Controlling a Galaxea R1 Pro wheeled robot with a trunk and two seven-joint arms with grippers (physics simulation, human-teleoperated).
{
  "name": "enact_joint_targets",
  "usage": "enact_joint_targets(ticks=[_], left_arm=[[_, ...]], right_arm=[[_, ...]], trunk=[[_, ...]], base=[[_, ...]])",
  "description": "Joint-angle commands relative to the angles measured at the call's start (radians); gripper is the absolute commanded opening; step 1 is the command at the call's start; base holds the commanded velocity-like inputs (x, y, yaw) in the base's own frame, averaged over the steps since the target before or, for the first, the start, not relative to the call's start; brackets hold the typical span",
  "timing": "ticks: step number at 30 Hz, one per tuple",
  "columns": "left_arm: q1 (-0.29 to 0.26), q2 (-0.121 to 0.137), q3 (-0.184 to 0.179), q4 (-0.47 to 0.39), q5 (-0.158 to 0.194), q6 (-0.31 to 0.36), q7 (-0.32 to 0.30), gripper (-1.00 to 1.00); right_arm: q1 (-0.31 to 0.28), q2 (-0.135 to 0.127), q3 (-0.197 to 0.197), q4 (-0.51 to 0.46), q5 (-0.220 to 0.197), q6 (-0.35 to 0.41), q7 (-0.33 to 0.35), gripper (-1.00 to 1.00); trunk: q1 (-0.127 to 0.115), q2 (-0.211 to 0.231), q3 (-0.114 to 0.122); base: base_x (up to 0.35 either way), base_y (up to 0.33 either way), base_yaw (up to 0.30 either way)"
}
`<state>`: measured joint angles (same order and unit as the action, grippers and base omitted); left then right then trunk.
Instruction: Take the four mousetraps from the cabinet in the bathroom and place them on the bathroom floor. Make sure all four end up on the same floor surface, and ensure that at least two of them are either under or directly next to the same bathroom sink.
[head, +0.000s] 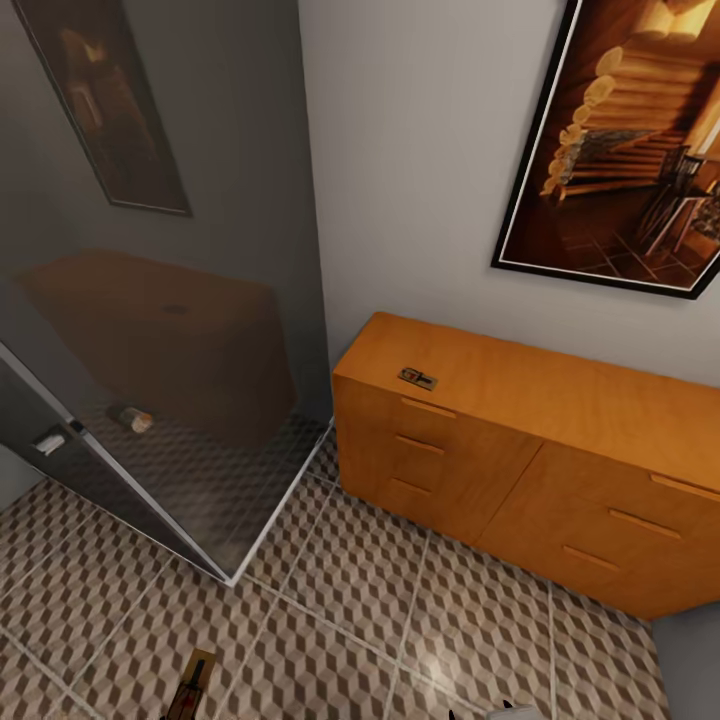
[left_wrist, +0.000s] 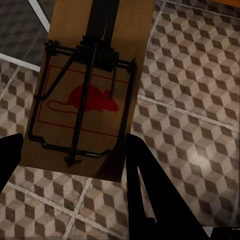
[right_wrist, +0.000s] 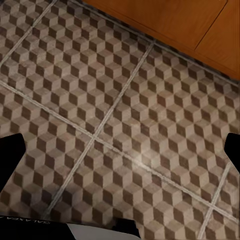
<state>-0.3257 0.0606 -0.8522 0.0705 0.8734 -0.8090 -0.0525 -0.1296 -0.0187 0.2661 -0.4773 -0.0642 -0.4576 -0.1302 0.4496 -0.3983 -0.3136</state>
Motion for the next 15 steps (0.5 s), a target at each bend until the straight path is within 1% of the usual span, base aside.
enact_joint_targets(ticks=[1,15], left_arm=[[-0.001,-0.001,-0.008,0.003,0.007,-0.004,-0.001,-1.00],[-0.001,-0.001,-0.008,0.003,0.007,-0.004,-0.001,-1.00]], right_arm=[[-0.001,-0.001,0.008,0.000,-0.007,-0.003,-0.006,1.00],[-0.001,-0.001,0.008,0.000,-0.006,-0.003,-0.006,1.00]], trunk=[[0.000,-0.002,-0.002],[0.000,-0.002,-0.002]], base=[[-0.014,-0.097,0.054],[-0.001,-0.008,0.005]])
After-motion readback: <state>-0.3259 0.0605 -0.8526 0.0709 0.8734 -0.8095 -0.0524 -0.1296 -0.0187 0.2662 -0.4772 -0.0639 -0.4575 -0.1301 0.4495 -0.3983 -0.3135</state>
